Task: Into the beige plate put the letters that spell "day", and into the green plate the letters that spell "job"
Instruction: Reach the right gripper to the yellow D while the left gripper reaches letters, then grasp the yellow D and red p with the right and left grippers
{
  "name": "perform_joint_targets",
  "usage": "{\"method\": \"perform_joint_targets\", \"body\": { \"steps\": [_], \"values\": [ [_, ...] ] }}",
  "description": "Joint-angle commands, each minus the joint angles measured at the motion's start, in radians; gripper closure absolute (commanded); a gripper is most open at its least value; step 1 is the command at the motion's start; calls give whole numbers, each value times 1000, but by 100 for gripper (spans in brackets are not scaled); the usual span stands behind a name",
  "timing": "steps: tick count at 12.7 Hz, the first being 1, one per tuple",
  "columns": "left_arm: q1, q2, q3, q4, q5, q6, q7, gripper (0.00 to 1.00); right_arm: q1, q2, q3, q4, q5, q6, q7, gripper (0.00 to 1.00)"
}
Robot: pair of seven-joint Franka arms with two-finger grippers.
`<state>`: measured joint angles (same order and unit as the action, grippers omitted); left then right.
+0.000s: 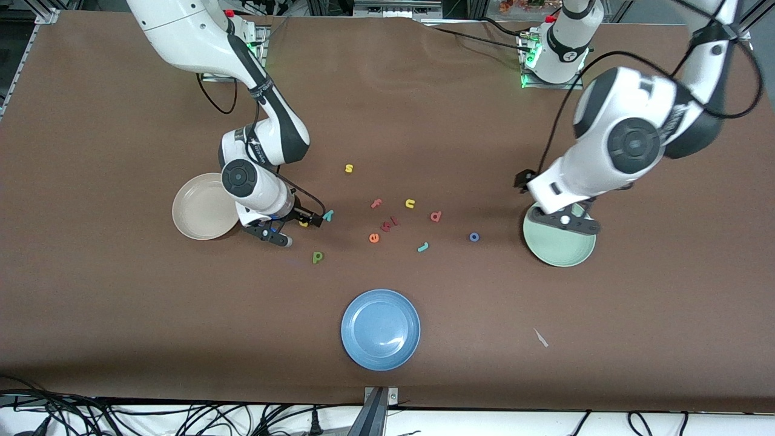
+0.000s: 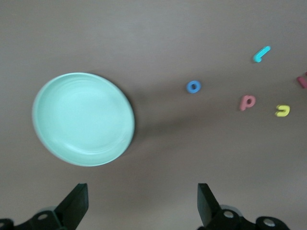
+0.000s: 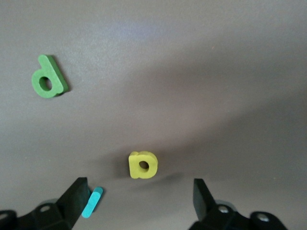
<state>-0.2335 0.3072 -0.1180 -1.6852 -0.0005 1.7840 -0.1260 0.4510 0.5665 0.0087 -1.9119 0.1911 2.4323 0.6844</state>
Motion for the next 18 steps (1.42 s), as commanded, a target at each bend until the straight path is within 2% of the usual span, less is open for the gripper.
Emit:
{"method": "perform_joint_targets", "body": {
  "steps": [1, 5, 7, 8, 10, 16, 18],
  "values": [
    [-85, 68, 8, 19, -21, 72, -131, 0, 9, -4, -1, -21, 13, 31, 6, 11],
    [-154, 209, 8, 19, -21, 288, -311, 0, 9, 21, -3, -13, 11, 54, 3, 22],
    [-190, 256, 8, 19, -21, 348, -374, 0, 8, 35, -4, -10, 2, 57, -2, 26],
    [-214, 283, 8, 18, -21, 385, -411, 0, 8, 35, -4, -10, 2, 57, -2, 30],
    [-248, 347, 8, 16, -15, 460, -468, 0, 5, 35, -4, -6, 2, 56, -3, 46],
    [-283, 395, 9, -1, -7, 503, -575, 1, -2, 73, -6, 10, 8, 96, 4, 72],
    [-283, 406, 9, -1, -7, 514, -575, 6, -2, 79, -6, 19, 10, 96, 6, 77]
  ]
}}
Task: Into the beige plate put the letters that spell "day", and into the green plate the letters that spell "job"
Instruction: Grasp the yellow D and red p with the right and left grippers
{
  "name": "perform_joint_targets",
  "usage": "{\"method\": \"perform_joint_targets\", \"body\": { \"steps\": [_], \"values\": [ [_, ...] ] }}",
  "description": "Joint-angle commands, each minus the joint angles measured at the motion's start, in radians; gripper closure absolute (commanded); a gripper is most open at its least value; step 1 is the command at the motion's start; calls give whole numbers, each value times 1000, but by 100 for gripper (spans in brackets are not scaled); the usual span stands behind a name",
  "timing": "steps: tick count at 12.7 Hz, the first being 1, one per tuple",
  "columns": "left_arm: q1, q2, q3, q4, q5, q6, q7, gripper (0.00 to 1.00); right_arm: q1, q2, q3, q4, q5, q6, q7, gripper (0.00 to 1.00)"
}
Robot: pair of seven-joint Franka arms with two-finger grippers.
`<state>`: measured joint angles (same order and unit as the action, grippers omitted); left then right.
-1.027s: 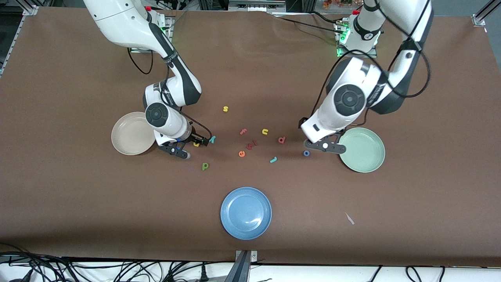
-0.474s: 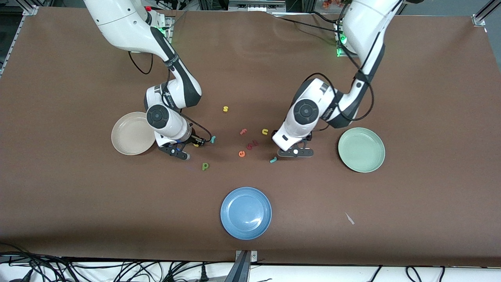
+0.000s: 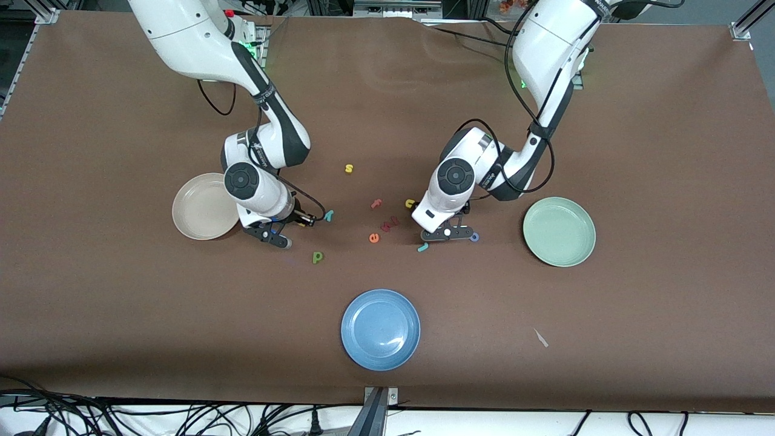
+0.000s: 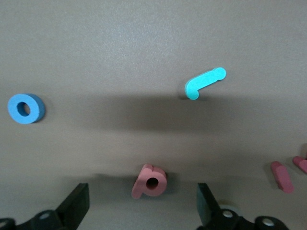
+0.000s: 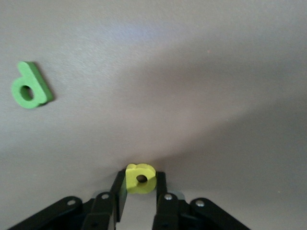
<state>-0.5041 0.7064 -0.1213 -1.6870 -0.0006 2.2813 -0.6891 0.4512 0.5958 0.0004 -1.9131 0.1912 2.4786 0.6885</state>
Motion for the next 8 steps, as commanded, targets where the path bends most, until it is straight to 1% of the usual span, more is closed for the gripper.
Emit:
{"method": "perform_joint_targets", "body": {
  "steps": [1, 2, 3, 4, 5, 6, 7, 8],
  "values": [
    [-13, 8, 12, 1, -7, 20, -12, 10, -2, 52, 3, 20, 10, 49, 2, 80],
    [-13, 8, 12, 0, -7, 20, -12, 15, -2, 50, 3, 22, 11, 48, 2, 82],
    [-13, 10, 12, 0, -7, 20, -12, 16, -2, 48, 1, 38, 11, 39, -7, 83],
    [-14, 18, 12, 1, -7, 21, -10, 21, -8, 38, -5, 67, 7, -21, -15, 83],
    [-13, 19, 12, 1, -7, 27, -10, 23, -17, 20, -37, 115, -5, -127, -36, 84],
    [-13, 19, 12, 0, -7, 29, -10, 25, -17, -5, -77, 132, -6, -229, -108, 84],
    [-13, 19, 12, 0, -7, 29, -10, 35, -17, -28, -112, 129, -6, -287, -185, 84],
    [-13, 19, 12, 0, -7, 29, -12, 52, -17, -49, -153, 111, -6, -320, -234, 85]
  ]
}}
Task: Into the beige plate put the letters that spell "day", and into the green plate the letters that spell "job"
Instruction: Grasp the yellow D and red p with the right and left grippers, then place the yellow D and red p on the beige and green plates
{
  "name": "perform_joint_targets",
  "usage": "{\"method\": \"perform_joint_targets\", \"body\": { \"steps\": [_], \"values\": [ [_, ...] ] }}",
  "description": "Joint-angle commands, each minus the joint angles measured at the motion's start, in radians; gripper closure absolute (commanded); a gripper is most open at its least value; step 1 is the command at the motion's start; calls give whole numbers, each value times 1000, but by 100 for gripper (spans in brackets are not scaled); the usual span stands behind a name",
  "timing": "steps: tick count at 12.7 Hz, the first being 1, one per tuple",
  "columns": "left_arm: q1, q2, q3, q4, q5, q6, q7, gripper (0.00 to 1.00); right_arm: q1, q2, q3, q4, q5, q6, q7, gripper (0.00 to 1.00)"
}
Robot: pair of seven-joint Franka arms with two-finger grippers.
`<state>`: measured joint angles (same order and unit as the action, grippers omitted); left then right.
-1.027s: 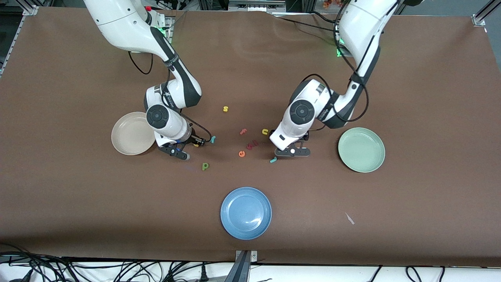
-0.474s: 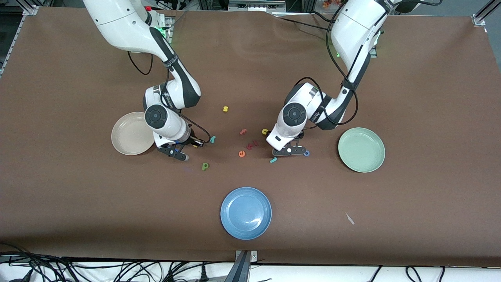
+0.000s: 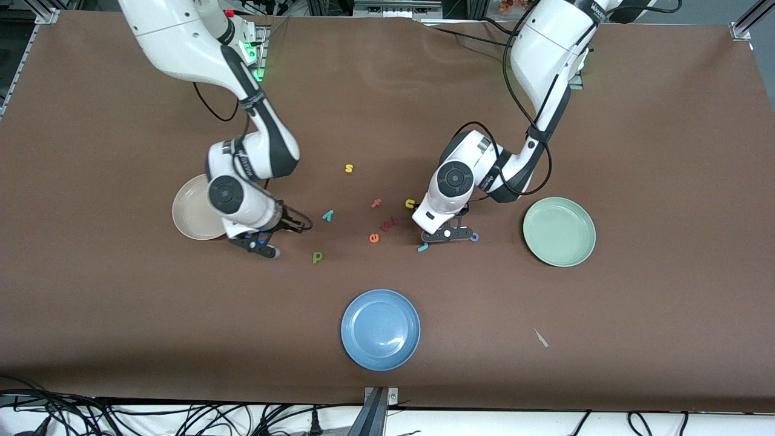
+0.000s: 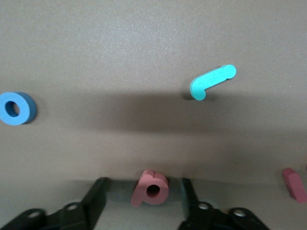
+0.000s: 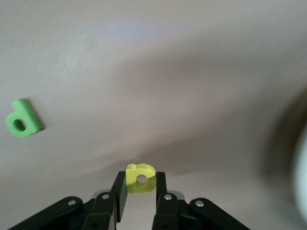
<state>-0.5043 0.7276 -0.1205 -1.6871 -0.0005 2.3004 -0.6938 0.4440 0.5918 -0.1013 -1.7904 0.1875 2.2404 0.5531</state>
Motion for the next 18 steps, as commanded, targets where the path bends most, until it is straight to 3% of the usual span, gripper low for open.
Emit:
{"method": "perform_joint_targets", "body": {
  "steps": [1, 3, 4, 7, 8, 10, 14, 16, 18],
  "values": [
    [-11, -4, 12, 0, -7, 10, -7, 69, -10, -64, -82, -44, -2, -87, -154, 85],
    [-10, -4, 12, 0, -7, 4, -15, 94, -10, -119, -133, -116, -2, -88, -267, 85],
    [-10, -5, 12, 1, -7, 1, -27, 99, -10, -151, -158, -177, 0, -79, -316, 85],
    [-3, -26, 13, 7, -7, -44, -21, 100, -10, -242, -231, -322, 0, -45, -457, 84],
    [0, -39, 16, 17, -7, -91, -21, 99, -10, -242, -268, -343, 4, -39, -526, 78],
    [15, -80, 19, 17, -6, -146, -13, 100, -13, -231, -291, -339, 22, -39, -572, 0],
    [72, -154, 25, 17, -6, -252, 52, 100, 2, -224, -258, -262, 56, -82, -480, 0],
    [122, -184, 25, 17, -6, -289, 117, 100, 12, -198, -206, -221, 146, -70, -394, 0],
    [177, -201, 28, 17, -4, -314, 205, 100, 41, -165, -161, -170, 153, -59, -262, 0]
  ]
}}
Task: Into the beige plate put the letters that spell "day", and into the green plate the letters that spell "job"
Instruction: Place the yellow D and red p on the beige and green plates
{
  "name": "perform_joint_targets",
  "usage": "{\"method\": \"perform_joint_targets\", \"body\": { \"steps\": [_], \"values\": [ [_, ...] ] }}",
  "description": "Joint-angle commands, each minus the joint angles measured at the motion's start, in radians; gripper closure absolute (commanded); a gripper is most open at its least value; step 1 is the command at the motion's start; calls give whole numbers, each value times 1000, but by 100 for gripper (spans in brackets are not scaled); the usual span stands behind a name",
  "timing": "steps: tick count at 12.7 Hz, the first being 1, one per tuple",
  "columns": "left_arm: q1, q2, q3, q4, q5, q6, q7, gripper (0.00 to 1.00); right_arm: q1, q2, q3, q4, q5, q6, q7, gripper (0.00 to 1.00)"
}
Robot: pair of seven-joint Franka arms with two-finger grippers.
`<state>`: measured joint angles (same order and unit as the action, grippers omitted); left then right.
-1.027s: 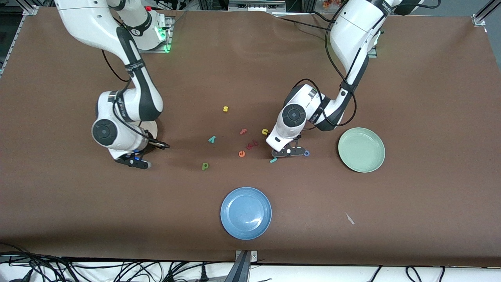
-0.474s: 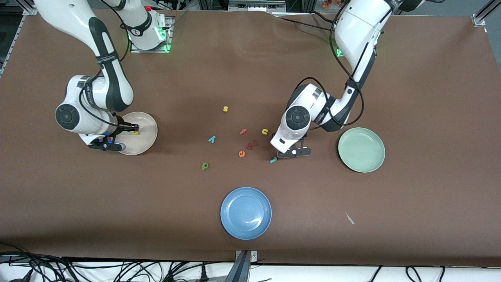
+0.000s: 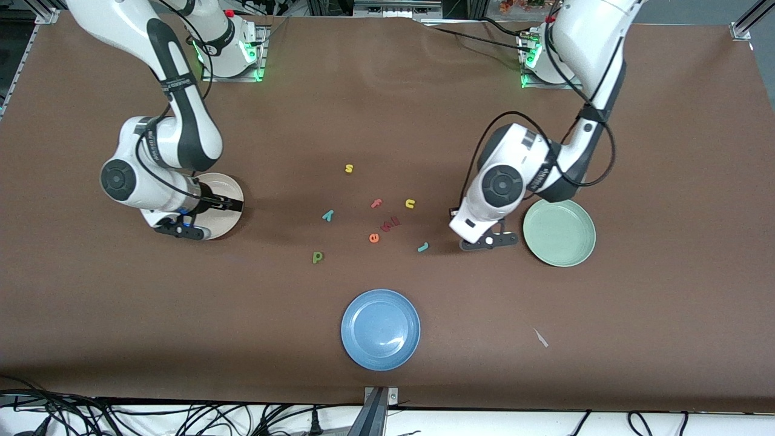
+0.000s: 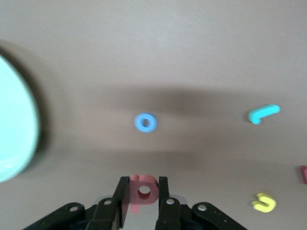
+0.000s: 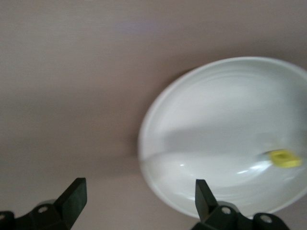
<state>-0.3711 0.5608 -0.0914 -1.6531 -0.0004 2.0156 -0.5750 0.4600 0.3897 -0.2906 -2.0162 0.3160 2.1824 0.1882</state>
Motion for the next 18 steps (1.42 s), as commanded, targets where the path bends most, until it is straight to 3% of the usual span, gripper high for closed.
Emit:
{"method": "perform_joint_targets", "body": {
  "steps": [1, 5, 10, 13, 18],
  "values": [
    [76, -36, -1, -19, 2, -35, 134, 100, 52, 61, 42, 82, 25, 17, 178, 0],
    [159, -32, -5, -34, 129, -43, 248, 100, 175, 176, 44, 157, 25, 149, 430, 0],
    [300, -15, -5, -86, 131, -41, 383, 99, 244, 244, 51, 221, 32, 211, 620, 0],
    [372, -15, -8, -128, 129, -35, 452, 98, 256, 273, 88, 257, 32, 211, 691, 0],
    [393, 22, -8, -180, 129, 44, 454, 96, 287, 296, 93, 255, 32, 211, 725, 4]
  ]
}}
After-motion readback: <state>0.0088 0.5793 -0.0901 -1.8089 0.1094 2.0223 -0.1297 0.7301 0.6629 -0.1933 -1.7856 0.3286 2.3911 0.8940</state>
